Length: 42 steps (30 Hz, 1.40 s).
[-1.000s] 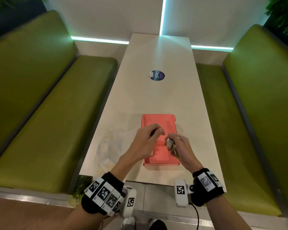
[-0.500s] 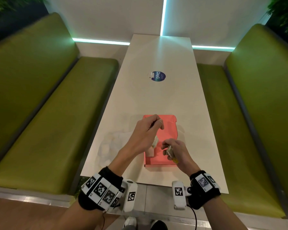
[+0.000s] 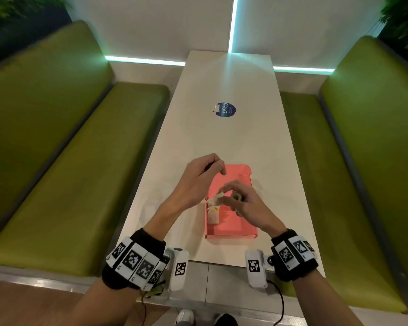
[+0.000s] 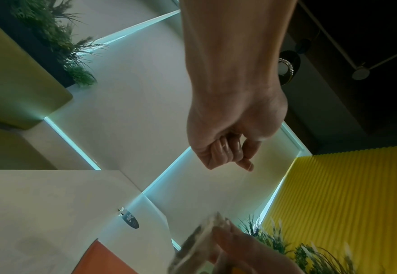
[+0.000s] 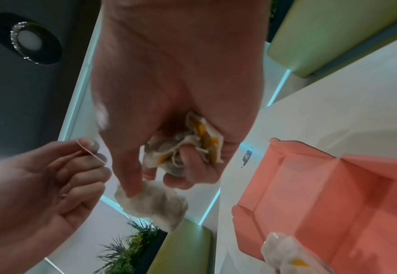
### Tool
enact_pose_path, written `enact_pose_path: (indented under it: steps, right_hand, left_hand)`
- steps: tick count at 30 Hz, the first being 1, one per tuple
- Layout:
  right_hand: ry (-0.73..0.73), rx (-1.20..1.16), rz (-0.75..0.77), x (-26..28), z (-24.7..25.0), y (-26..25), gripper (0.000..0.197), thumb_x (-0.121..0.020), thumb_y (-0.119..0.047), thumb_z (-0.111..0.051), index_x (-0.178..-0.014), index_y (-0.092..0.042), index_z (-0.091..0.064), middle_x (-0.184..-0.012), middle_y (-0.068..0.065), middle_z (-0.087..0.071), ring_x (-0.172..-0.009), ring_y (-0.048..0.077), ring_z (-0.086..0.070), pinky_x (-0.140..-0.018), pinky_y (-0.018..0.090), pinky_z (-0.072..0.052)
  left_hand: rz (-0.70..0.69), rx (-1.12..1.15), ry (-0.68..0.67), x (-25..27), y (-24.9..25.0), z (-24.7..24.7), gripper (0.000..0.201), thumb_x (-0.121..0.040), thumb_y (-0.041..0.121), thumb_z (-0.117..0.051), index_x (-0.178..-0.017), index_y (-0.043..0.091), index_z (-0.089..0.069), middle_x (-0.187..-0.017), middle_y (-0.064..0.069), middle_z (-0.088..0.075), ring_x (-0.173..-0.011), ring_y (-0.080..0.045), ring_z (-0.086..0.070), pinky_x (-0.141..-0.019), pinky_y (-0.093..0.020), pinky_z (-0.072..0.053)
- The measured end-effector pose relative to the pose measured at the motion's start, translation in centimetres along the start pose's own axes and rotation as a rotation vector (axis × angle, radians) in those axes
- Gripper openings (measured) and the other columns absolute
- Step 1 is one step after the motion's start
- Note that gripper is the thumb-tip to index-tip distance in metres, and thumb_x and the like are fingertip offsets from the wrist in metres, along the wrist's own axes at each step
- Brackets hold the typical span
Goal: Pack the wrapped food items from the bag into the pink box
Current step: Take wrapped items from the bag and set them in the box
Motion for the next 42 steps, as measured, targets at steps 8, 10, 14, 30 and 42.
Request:
enact_pose_path:
  steps: [8, 10, 14, 30, 42]
  right_hand:
    - [-0.004, -0.105, -0.009, 1.2, -0.3, -0.9, 0.003, -0.092, -0.005, -0.066, -0.089, -0.004, -0.066, -0.06, 0.006, -0.048, -0.05, 0.011, -0.037, -0.044, 0.021, -0.026]
    - [0.013, -0.163, -0.011, 1.6, -0.2, -1.5, 0.008, -0.091, -0.004, -0.065, -0.09, 0.004, -0.063, -0.061, 0.007, -0.043, -0.048, 0.01, -0.036, -0.043, 0.021, -0.023]
    - [0.065, -0.212, 0.011, 2.1, 0.1, -2.3, 0.015, -0.09, -0.002, -0.066, -0.088, 0.011, -0.059, -0.059, 0.001, -0.046, -0.047, 0.009, -0.039, -0.043, 0.022, -0.022]
    - [0.225, -0.195, -0.022, 3.9, 0.9, -2.2, 0.02, -0.089, -0.014, -0.071, -0.106, -0.013, -0.061, -0.073, 0.01, -0.063, -0.054, 0.017, -0.042, -0.044, 0.021, -0.033]
    - [-0.094, 0.092, 0.067, 2.7, 1.1, -3.7, 0.018, -0.099, -0.009, -0.056, -0.086, -0.007, -0.069, -0.064, 0.001, -0.056, -0.057, 0.014, -0.045, -0.051, 0.018, -0.037]
  left_hand:
    - [0.245, -0.223, -0.021, 0.2, -6.8, 2.2, 0.016, -0.1, 0.011, -0.051, -0.101, 0.017, -0.066, -0.085, 0.012, -0.059, -0.08, -0.008, -0.055, -0.064, -0.013, -0.04]
    - [0.296, -0.432, -0.147, 0.8, -9.0, 2.6, 0.029, -0.097, 0.011, -0.055, -0.124, 0.02, -0.059, -0.119, -0.001, -0.056, -0.11, -0.021, -0.053, -0.086, -0.02, -0.045]
    - [0.214, -0.671, -0.042, 2.6, -8.2, 2.5, 0.059, -0.089, 0.012, -0.06, -0.143, 0.028, -0.041, -0.149, 0.0, -0.031, -0.134, -0.024, -0.029, -0.108, -0.042, -0.031]
    - [-0.006, 0.161, 0.019, 5.6, -2.9, -1.5, 0.018, -0.092, -0.002, -0.064, -0.09, 0.015, -0.057, -0.087, 0.004, -0.06, -0.078, -0.019, -0.062, -0.061, -0.029, -0.052]
    - [0.03, 0.147, -0.015, 5.7, -2.5, 0.2, 0.019, -0.094, 0.0, -0.06, -0.089, 0.015, -0.07, -0.092, -0.001, -0.072, -0.086, -0.022, -0.068, -0.074, -0.034, -0.053]
Point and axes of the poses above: each hand's wrist, its own x-axis away from the middle knuckle, its own z-axis out of the back of the hand, y = z × x, the point moved 1 cm from there along -x, towards the middle knuckle
